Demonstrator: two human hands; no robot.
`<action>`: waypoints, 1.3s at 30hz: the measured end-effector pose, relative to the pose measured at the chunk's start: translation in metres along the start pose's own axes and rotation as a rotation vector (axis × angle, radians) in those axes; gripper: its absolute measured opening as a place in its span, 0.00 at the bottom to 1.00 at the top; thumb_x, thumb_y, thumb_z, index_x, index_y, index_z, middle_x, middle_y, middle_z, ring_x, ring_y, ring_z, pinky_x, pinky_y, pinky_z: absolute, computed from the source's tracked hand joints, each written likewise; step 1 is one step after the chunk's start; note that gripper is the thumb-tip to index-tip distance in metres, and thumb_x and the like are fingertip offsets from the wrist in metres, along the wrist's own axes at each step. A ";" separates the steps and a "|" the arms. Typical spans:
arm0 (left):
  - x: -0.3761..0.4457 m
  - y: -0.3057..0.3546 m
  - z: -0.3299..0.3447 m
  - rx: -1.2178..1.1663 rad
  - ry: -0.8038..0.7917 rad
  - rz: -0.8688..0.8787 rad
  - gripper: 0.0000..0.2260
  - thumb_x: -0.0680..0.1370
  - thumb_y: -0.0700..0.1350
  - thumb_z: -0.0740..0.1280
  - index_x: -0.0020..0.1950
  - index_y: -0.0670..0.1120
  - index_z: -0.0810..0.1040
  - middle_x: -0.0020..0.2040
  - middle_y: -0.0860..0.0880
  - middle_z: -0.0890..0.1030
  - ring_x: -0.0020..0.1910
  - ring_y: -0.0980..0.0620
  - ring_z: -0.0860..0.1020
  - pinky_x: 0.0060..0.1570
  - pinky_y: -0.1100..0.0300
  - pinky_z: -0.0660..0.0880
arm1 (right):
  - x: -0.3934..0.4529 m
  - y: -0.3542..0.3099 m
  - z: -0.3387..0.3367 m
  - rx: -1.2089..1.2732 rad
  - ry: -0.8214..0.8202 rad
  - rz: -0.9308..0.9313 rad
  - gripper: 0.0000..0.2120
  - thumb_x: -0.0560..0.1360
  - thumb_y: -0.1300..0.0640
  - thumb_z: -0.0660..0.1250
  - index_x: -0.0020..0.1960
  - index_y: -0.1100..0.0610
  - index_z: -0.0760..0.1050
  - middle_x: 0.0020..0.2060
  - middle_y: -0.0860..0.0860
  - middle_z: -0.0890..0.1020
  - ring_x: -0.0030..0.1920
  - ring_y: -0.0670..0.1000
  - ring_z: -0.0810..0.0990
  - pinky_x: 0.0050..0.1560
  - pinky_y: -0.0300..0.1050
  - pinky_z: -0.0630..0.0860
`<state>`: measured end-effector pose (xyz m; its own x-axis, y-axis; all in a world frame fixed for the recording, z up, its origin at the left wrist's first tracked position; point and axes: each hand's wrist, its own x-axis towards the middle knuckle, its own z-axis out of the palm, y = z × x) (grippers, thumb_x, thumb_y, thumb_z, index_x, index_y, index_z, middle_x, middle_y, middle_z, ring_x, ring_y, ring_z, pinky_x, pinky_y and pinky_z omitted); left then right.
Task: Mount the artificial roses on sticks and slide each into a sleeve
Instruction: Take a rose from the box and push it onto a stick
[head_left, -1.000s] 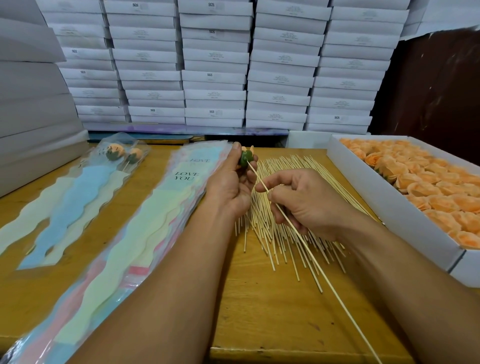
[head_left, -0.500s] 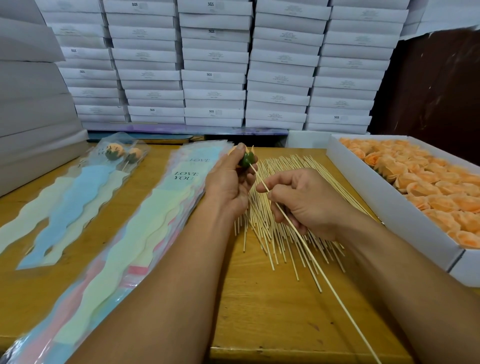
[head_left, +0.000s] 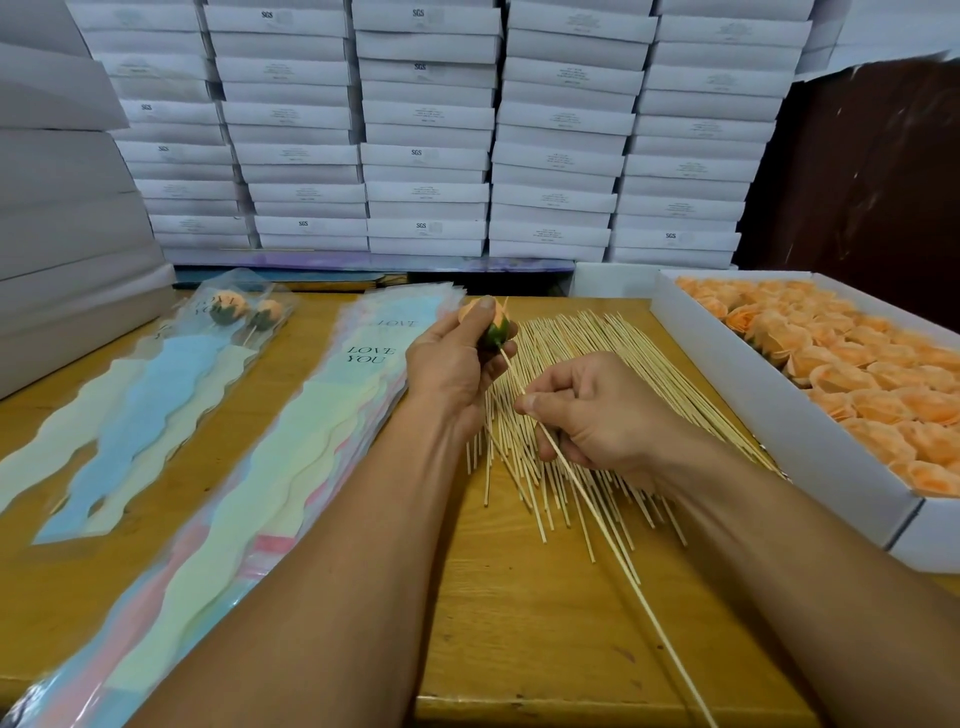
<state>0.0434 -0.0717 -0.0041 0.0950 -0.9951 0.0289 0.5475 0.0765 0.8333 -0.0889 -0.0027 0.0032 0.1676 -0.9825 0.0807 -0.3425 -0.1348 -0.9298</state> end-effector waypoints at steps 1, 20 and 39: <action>0.000 0.000 0.000 0.010 -0.007 -0.001 0.05 0.79 0.42 0.70 0.50 0.40 0.81 0.36 0.43 0.84 0.28 0.53 0.78 0.27 0.65 0.75 | 0.000 0.000 0.001 -0.019 -0.005 -0.003 0.05 0.81 0.63 0.67 0.48 0.64 0.80 0.27 0.58 0.80 0.18 0.45 0.71 0.19 0.36 0.64; 0.000 -0.008 0.003 0.162 0.175 -0.007 0.16 0.84 0.55 0.59 0.65 0.45 0.68 0.47 0.38 0.83 0.30 0.48 0.83 0.25 0.60 0.76 | 0.008 0.004 -0.024 0.373 -0.134 0.160 0.08 0.81 0.59 0.66 0.50 0.63 0.81 0.30 0.54 0.80 0.22 0.44 0.70 0.18 0.34 0.65; 0.016 0.024 -0.016 1.328 0.095 0.173 0.08 0.78 0.37 0.63 0.48 0.41 0.82 0.45 0.42 0.82 0.42 0.43 0.81 0.41 0.52 0.80 | 0.013 0.009 -0.025 0.355 -0.042 0.183 0.10 0.82 0.58 0.63 0.52 0.63 0.81 0.31 0.53 0.80 0.25 0.45 0.70 0.20 0.36 0.64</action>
<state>0.0708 -0.0849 0.0074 0.1673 -0.9665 0.1948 -0.6879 0.0272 0.7253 -0.1125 -0.0199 0.0047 0.1739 -0.9791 -0.1053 -0.0305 0.1016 -0.9944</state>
